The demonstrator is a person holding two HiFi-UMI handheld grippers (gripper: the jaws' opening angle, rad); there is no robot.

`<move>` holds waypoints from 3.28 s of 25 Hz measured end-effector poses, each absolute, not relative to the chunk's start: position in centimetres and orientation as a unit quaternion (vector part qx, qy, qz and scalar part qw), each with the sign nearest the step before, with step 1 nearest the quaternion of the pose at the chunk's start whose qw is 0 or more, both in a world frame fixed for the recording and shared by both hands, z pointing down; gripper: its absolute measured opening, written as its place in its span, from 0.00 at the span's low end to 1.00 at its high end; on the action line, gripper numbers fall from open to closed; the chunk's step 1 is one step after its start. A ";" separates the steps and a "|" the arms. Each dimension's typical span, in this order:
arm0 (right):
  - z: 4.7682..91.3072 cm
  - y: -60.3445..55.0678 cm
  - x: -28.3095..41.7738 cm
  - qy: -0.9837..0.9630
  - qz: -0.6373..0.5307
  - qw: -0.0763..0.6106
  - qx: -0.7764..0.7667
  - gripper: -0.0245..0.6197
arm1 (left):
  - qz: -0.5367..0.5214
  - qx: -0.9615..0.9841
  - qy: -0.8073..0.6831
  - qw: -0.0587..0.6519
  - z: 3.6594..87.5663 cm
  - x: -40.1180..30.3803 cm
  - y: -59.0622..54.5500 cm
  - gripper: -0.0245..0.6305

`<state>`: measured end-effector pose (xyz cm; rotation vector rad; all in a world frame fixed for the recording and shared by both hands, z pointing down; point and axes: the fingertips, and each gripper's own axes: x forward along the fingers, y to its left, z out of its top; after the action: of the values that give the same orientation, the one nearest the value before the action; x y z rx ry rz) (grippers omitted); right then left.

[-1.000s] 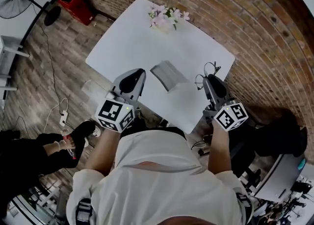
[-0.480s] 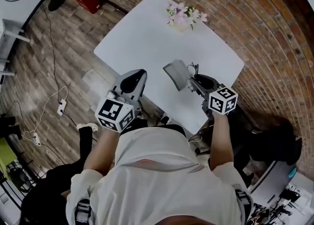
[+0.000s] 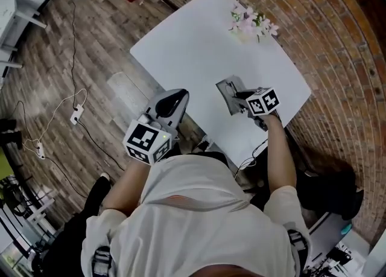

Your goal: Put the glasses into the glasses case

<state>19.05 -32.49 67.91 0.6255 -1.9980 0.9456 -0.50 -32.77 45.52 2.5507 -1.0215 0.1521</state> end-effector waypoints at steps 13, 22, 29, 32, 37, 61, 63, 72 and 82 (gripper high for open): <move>72.1 -33.2 18.1 -0.741 0.454 0.446 0.214 0.27 | 0.059 0.899 -0.385 0.200 46.2 -1.9 -33.7 0.08; 73.0 -32.5 17.5 -0.723 0.480 0.451 0.212 0.29 | 0.060 0.899 -0.385 0.199 46.2 -2.0 -34.0 0.08; 72.8 -33.1 17.8 -0.727 0.452 0.457 0.241 0.39 | 0.060 0.902 -0.380 0.197 46.0 -1.9 -34.1 0.08; 71.5 -33.7 17.9 -0.736 0.432 0.449 0.266 0.44 | 0.059 0.903 -0.379 0.195 45.8 -1.8 -34.2 0.08; 65.4 -35.3 17.9 -0.782 0.380 0.363 0.335 0.44 | 0.049 0.911 -0.363 0.188 45.2 -0.9 -34.6 0.08; 32.3 -27.5 26.4 -0.767 0.035 -0.015 0.640 0.12 | -0.017 0.970 -0.226 0.084 35.0 8.7 -35.6 0.08; 31.5 -26.4 27.0 -0.748 0.013 -0.024 0.663 0.12 | -0.018 0.973 -0.217 0.076 34.5 9.4 -35.3 0.08; 31.6 -25.4 28.2 -0.731 0.011 -0.033 0.681 0.12 | -0.015 0.976 -0.207 0.071 34.0 10.3 -34.9 0.08; 32.8 -26.2 27.4 -0.750 0.017 -0.022 0.661 0.12 | -0.015 0.973 -0.217 0.072 34.3 10.1 -34.5 0.08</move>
<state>27.41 -26.24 32.81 2.1074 -2.3882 0.0526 10.12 -34.45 34.26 2.9260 -0.6512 -0.0460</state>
